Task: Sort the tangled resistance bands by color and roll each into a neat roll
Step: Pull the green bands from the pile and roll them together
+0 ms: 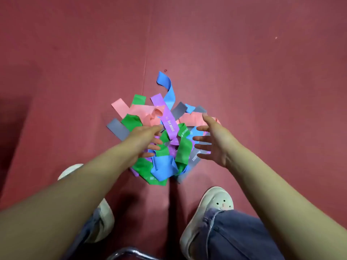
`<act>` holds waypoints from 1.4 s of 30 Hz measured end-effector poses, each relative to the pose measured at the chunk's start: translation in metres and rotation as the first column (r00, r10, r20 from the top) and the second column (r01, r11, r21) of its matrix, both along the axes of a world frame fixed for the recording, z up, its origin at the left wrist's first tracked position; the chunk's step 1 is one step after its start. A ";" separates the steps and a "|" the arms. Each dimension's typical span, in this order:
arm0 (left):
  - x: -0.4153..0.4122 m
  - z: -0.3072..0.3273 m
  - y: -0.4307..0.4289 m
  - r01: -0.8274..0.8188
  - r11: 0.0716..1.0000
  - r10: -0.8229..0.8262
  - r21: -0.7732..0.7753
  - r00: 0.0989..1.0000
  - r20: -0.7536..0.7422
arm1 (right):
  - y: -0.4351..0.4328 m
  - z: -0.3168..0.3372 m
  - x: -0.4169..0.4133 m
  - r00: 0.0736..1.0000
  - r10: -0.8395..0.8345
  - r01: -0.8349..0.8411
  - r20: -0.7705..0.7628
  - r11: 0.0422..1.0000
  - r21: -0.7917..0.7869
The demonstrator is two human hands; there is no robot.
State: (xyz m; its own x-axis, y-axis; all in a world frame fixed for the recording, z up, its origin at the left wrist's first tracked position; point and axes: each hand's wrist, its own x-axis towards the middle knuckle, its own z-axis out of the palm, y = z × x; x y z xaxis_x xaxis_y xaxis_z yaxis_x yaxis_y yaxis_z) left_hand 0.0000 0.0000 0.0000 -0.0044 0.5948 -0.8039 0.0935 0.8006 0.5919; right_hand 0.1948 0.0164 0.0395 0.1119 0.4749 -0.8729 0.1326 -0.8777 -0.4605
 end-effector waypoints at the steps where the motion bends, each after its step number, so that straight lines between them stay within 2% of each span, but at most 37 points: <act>1: 0.007 -0.009 0.001 0.008 1.000 -0.008 -0.022 1.000 0.012 | 0.002 -0.007 -0.002 1.000 -0.002 0.002 -0.010 1.000 -0.012; 5: 0.035 -0.061 0.009 0.032 0.995 -0.030 -0.089 0.999 0.019 | 0.016 -0.050 0.004 1.000 -0.003 0.005 0.018 0.997 -0.077; 10: 0.074 -0.103 0.023 -0.028 0.999 0.029 -0.047 1.000 0.011 | 0.026 -0.093 0.016 0.997 -0.051 0.058 0.063 0.991 -0.124; 17: 0.092 -0.116 0.015 0.109 0.976 -0.095 -0.186 0.992 0.086 | 0.020 -0.117 0.019 0.997 -0.039 0.028 -0.064 0.986 -0.163; 20: 0.091 -0.109 0.015 0.010 0.988 -0.001 -0.151 0.998 0.056 | 0.016 -0.115 0.014 0.998 -0.024 0.014 -0.057 0.986 -0.168; 26: 0.076 -0.047 0.026 -0.131 0.991 0.134 -0.035 0.988 0.081 | 0.013 -0.070 0.012 0.993 -0.110 0.110 -0.028 0.994 -0.025; 30: 0.064 0.025 0.034 -0.154 0.987 0.145 0.042 0.976 0.165 | 0.004 -0.019 0.003 0.997 0.002 0.009 -0.078 0.991 0.132; 36: 0.048 0.128 0.023 -0.170 0.969 0.128 0.181 0.967 0.222 | -0.012 0.068 -0.010 0.982 0.087 -0.028 -0.171 0.946 0.322; 42: 0.031 0.166 0.002 -0.117 0.937 0.072 0.329 0.986 0.149 | -0.025 0.107 -0.019 0.994 0.104 -0.076 -0.022 0.841 0.536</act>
State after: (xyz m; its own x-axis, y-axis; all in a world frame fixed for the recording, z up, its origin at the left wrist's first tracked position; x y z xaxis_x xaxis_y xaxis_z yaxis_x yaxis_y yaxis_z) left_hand 0.0308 0.0017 0.1657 0.0188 0.8319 -0.5547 -0.0703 0.5545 0.8292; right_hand 0.1754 -0.0088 0.1467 0.0107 0.8749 -0.4841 0.1646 -0.4791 -0.8622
